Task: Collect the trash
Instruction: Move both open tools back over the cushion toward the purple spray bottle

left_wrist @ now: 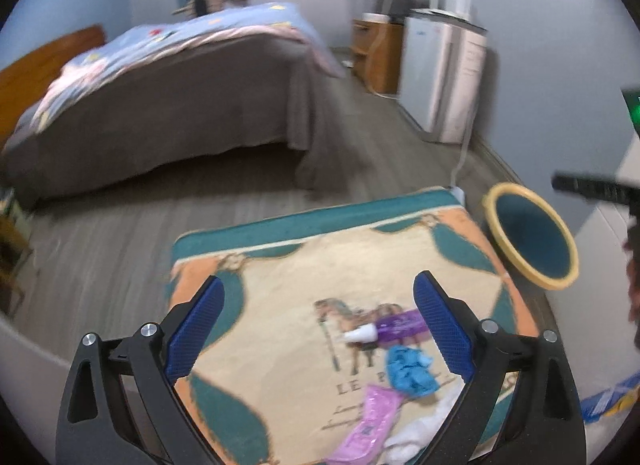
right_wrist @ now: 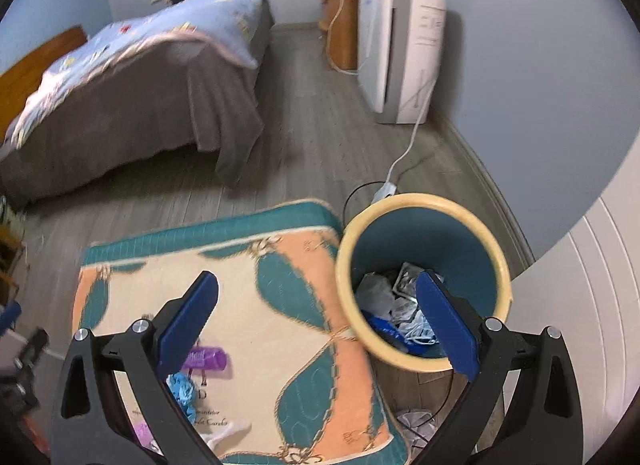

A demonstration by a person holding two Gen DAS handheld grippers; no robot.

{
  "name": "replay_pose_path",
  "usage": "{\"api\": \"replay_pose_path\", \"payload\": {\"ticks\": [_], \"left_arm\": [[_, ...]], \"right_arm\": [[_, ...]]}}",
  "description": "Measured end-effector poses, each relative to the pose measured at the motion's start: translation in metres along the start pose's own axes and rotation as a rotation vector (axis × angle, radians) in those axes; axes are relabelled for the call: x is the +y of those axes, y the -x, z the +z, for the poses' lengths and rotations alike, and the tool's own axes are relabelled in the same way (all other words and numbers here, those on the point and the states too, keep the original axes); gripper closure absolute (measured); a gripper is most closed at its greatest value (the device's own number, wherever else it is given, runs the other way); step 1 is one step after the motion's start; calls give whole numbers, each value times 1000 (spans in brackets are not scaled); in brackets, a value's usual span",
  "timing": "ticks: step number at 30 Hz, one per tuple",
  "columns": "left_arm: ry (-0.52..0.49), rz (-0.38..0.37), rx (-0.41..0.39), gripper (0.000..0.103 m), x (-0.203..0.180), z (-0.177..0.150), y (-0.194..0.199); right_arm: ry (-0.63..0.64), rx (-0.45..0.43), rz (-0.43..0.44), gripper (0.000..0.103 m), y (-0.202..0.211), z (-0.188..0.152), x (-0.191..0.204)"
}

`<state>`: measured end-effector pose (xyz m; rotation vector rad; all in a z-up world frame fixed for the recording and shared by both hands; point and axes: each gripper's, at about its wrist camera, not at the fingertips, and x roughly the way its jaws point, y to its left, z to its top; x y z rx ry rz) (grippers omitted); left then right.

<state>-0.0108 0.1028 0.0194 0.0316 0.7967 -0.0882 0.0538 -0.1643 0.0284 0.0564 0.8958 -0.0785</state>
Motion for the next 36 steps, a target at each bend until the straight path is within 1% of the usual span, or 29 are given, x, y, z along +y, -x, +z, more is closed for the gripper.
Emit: {"api": "replay_pose_path", "payload": {"ticks": [2, 6, 9, 11, 14, 16, 18, 20, 21, 24, 26, 31, 36], "left_arm": [[39, -7, -26, 8, 17, -3, 4], [25, 37, -14, 8, 36, -8, 0], [22, 46, -7, 8, 48, -11, -5], [25, 37, 16, 8, 52, -13, -12], [4, 29, 39, 8, 51, -16, -19], [-6, 21, 50, 8, 50, -17, -22], [-15, 22, 60, 8, 46, -18, -23], [-24, 26, 63, 8, 44, -17, -24], [-24, 25, 63, 8, 43, -17, -24], [-18, 14, 65, 8, 41, -16, -25], [-27, 15, 64, 8, 39, -15, -26], [-39, 21, 70, 8, 36, -14, -29], [-44, 24, 82, 8, 37, -12, -35]], "right_arm": [[35, 29, 11, 6, -5, -5, 16], [69, 55, 38, 6, -9, -17, 39], [51, 100, 66, 6, -14, -28, 50], [22, 122, 77, 6, -18, -35, 57], [36, 145, 58, 6, -22, -45, 65], [53, 143, 58, 6, -24, -56, 70], [36, 175, 68, 6, -33, -69, 72], [17, 228, 90, 6, -45, -81, 74], [20, 236, 93, 6, -48, -85, 76], [64, 252, 89, 6, -56, -91, 83], [71, 267, 96, 6, -62, -95, 86], [78, 311, 122, 6, -74, -104, 92], [112, 352, 159, 6, -83, -113, 108]]}}
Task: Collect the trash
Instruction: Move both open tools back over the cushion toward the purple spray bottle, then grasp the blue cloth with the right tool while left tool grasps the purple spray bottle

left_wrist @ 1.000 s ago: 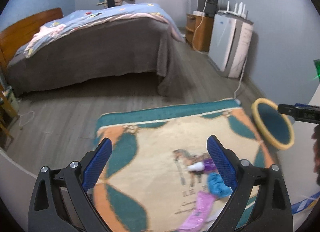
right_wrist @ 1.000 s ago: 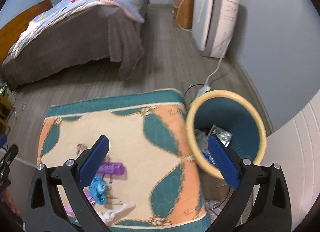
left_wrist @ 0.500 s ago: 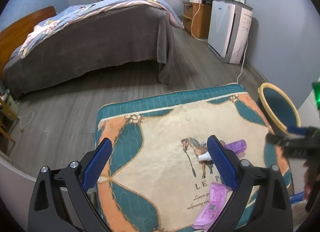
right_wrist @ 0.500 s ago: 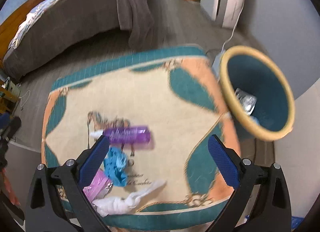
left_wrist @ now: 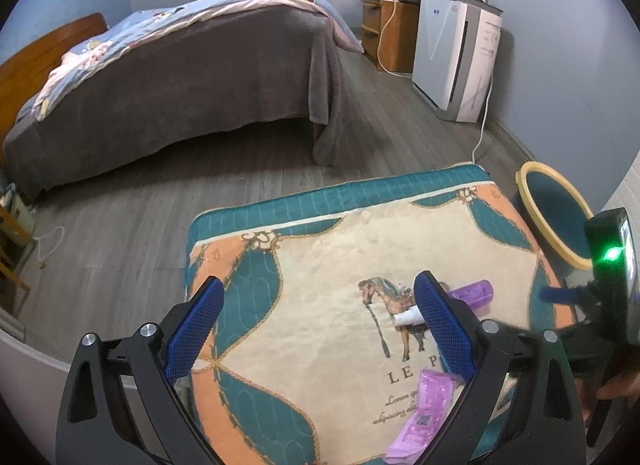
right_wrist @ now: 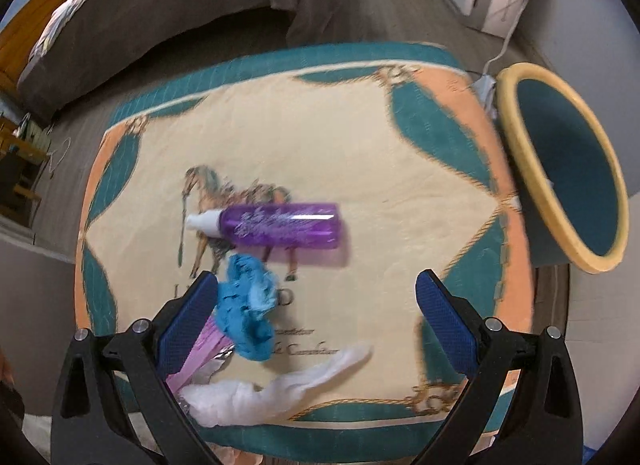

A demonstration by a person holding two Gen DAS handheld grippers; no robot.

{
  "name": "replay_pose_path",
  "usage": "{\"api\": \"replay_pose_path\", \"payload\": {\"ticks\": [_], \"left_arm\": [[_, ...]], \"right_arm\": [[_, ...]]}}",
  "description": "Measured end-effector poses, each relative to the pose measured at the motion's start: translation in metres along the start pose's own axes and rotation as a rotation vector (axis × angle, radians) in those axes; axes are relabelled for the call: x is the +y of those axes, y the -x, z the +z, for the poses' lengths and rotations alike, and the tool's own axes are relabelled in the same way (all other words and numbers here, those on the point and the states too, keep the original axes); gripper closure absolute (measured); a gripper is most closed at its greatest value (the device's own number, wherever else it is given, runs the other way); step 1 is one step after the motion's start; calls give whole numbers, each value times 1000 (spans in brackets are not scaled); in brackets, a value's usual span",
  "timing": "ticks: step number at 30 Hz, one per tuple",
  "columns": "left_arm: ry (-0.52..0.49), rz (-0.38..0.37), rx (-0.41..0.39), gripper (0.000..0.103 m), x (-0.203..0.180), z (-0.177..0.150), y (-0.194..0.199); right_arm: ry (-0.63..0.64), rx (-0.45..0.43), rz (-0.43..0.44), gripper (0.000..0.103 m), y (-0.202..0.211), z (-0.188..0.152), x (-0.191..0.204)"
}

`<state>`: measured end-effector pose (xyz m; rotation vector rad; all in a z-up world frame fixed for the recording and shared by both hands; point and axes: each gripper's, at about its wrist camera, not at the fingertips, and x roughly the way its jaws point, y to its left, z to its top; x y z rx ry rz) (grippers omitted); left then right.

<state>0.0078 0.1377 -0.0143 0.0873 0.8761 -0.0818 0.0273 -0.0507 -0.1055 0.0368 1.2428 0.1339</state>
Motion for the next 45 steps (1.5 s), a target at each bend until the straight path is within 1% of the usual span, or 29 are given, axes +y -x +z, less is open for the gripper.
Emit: {"api": "replay_pose_path", "payload": {"ticks": [2, 3, 5, 7, 8, 9, 10, 11, 12, 13, 16, 18, 20, 22, 25, 26, 29, 31, 34, 37, 39, 42, 43, 45], "left_arm": [[-4, 3, 8, 8, 1, -1, -2], [-4, 5, 12, 8, 2, -1, -3], [1, 8, 23, 8, 3, -2, -5], [7, 9, 29, 8, 5, -3, -7], [10, 8, 31, 8, 6, -3, -7], [14, 8, 33, 8, 7, -3, -8], [16, 7, 34, 8, 7, -3, -8], [17, 6, 36, 8, 7, -3, -8], [16, 6, 38, 8, 7, -3, -9], [13, 6, 40, 8, 6, -4, -9], [2, 8, 45, 8, 3, -5, -10], [7, 1, 57, 8, 2, -7, -12], [13, -28, 83, 8, -2, -10, -18], [-6, -41, 100, 8, -10, -12, -25], [-81, -57, 119, 8, -31, -17, -39], [-108, -70, 132, 8, -39, -19, -45], [-167, -102, 153, 8, -62, -24, -60], [-201, -111, 155, 8, -77, -26, -70], [-261, -121, 173, 8, -100, -31, -88], [-353, -132, 188, 10, -123, -39, -104], [-417, -138, 184, 10, -138, -43, -111], [-486, -141, 170, 11, -155, -45, -118], [-499, -138, 169, 14, -159, -45, -120], [-518, -144, 183, 23, -165, -46, -125]], "right_arm": [[28, 13, 6, 7, -6, -2, 8], [39, 19, 7, 9, -8, -3, 12], [62, 34, 13, 16, -12, -4, 17], [79, 59, 28, 28, -19, -7, 22], [83, 74, 37, 31, -22, -9, 23], [85, 85, 45, 43, -25, -10, 24], [88, 97, 58, 61, -27, -10, 25], [89, 114, 81, 69, -30, -11, 25], [85, 119, 93, 80, -31, -11, 24], [79, 121, 103, 85, -30, -10, 22], [80, 98, 100, 87, -17, -7, 18], [68, 81, 99, 87, 0, -1, 12], [115, 53, 69, 87, 19, 9, 9], [142, -3, 20, 87, 39, 23, -3], [149, -63, -36, 87, 53, 34, -23], [139, -74, -43, 87, 53, 36, -31], [55, -64, -12, 87, 47, 42, -58], [37, -70, -19, 87, 46, 45, -67], [40, -66, -37, 87, 41, 47, -75], [56, -60, -37, 87, 35, 48, -74], [64, -62, -27, 87, 35, 49, -76], [58, -64, -6, 87, 35, 51, -81], [50, -62, 2, 87, 35, 52, -84], [39, -57, 9, 87, 34, 51, -89]]}}
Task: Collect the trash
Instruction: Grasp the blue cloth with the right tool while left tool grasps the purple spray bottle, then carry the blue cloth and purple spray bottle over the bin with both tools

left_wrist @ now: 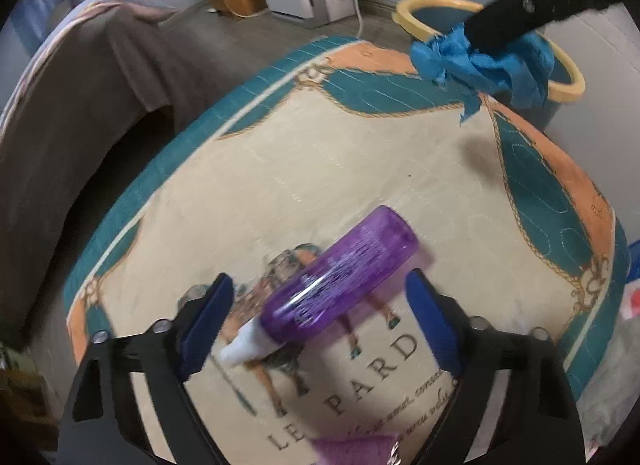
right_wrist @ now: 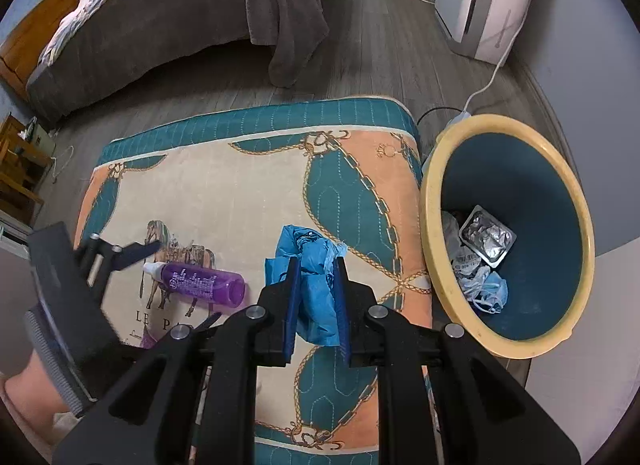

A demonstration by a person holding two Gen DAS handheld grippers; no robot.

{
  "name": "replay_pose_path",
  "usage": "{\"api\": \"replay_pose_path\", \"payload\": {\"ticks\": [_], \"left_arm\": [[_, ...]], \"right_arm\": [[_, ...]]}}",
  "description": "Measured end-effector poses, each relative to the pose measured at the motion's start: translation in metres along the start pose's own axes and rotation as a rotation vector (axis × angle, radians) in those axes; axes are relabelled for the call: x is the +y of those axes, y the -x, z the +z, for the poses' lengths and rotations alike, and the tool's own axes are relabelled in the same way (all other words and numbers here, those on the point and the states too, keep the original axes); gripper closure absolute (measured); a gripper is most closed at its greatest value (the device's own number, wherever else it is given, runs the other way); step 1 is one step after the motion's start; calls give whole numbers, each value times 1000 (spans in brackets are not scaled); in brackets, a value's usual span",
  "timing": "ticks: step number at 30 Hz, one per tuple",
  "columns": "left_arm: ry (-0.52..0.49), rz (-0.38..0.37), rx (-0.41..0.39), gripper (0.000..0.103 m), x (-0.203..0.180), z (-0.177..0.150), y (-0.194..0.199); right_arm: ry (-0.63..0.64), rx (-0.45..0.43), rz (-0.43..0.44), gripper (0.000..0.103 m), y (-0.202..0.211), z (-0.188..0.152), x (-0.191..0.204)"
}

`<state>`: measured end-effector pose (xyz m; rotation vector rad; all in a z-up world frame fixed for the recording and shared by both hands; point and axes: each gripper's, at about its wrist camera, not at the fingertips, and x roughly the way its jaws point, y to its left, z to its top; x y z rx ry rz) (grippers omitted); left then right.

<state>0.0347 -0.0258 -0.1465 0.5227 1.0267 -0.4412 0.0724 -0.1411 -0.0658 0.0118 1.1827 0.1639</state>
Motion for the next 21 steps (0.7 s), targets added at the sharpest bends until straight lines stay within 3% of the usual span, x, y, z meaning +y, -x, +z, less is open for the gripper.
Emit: {"api": "replay_pose_path", "payload": {"ticks": [5, 10, 13, 15, 17, 21], "left_arm": [[-6, -25, 21, 51, -1, 1, -8], [52, -104, 12, 64, 5, 4, -6], [68, -138, 8, 64, -1, 5, -5], [76, -112, -1, 59, -2, 7, -4], [85, -94, -13, 41, -2, 10, -3], [96, -97, -23, 45, -1, 16, -4]], "right_arm": [[-19, 6, 6, 87, -1, 0, -14], [-57, 1, 26, 87, 1, 2, -25], [-56, 2, 31, 87, 1, 1, -25], [-51, -1, 29, 87, 2, 2, -24], [-50, -7, 25, 87, 3, 2, -25], [-51, -3, 13, 87, 2, 0, -28]]}}
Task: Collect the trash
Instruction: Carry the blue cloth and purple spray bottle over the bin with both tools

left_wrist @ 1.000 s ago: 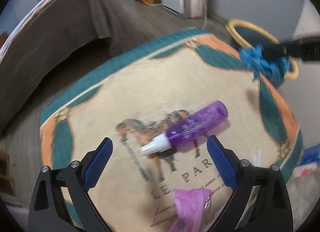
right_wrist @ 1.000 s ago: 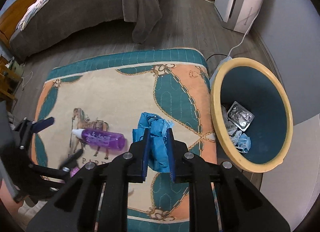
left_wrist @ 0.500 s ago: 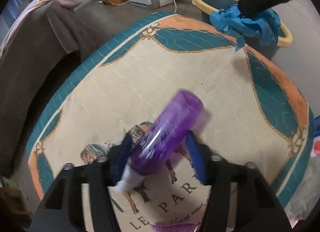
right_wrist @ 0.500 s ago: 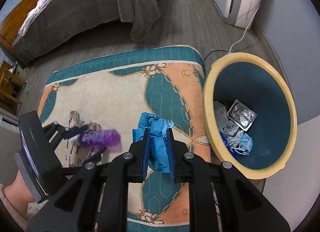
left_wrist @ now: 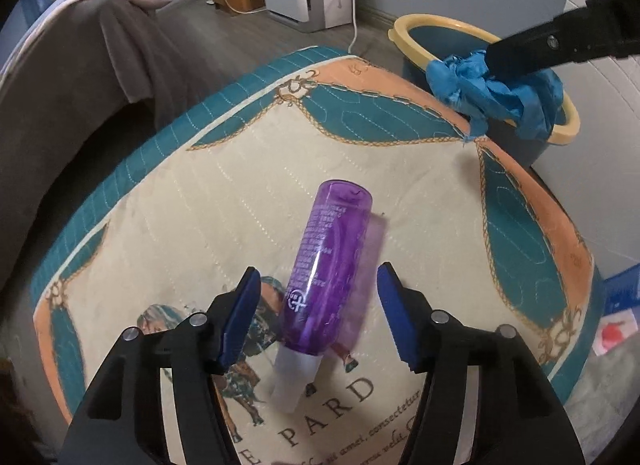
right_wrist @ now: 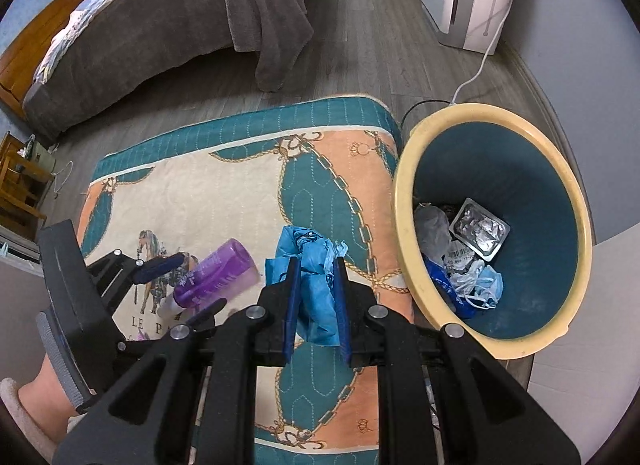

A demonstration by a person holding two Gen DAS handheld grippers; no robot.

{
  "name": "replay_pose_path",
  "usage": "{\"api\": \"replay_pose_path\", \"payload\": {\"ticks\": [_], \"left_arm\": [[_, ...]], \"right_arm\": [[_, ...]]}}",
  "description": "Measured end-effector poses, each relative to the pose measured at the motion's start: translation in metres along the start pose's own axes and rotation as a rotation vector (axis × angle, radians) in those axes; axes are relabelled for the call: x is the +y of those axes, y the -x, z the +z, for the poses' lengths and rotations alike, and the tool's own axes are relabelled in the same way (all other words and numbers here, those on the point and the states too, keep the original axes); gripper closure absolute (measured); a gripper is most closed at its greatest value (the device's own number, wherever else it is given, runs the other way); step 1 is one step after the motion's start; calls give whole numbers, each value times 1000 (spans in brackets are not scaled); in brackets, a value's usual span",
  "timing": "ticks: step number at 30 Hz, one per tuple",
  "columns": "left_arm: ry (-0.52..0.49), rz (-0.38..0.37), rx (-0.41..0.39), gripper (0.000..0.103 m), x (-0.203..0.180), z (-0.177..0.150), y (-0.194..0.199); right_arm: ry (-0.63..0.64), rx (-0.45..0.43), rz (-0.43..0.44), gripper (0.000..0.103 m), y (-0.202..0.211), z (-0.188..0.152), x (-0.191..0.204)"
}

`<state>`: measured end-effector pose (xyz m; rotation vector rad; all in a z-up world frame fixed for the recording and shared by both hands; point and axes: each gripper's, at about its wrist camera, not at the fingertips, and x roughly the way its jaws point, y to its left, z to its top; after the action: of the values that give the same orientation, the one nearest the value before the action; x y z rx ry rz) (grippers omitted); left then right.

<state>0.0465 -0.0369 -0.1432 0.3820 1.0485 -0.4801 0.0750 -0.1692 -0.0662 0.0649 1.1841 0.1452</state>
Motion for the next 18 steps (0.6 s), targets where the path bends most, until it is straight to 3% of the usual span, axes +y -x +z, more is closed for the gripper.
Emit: {"api": "replay_pose_path", "payload": {"ticks": [1, 2, 11, 18], "left_arm": [[-5, -8, 5, 64, -1, -1, -1], [-11, -3, 8, 67, -1, -1, -2], [15, 7, -89, 68, -1, 7, 25], [44, -2, -191, 70, -14, 34, 66]], "right_arm": [[-1, 1, -2, 87, 0, 0, 0], [-3, 2, -5, 87, 0, -1, -1], [-44, -53, 14, 87, 22, 2, -16], [-75, -107, 7, 87, 36, 7, -36]]}}
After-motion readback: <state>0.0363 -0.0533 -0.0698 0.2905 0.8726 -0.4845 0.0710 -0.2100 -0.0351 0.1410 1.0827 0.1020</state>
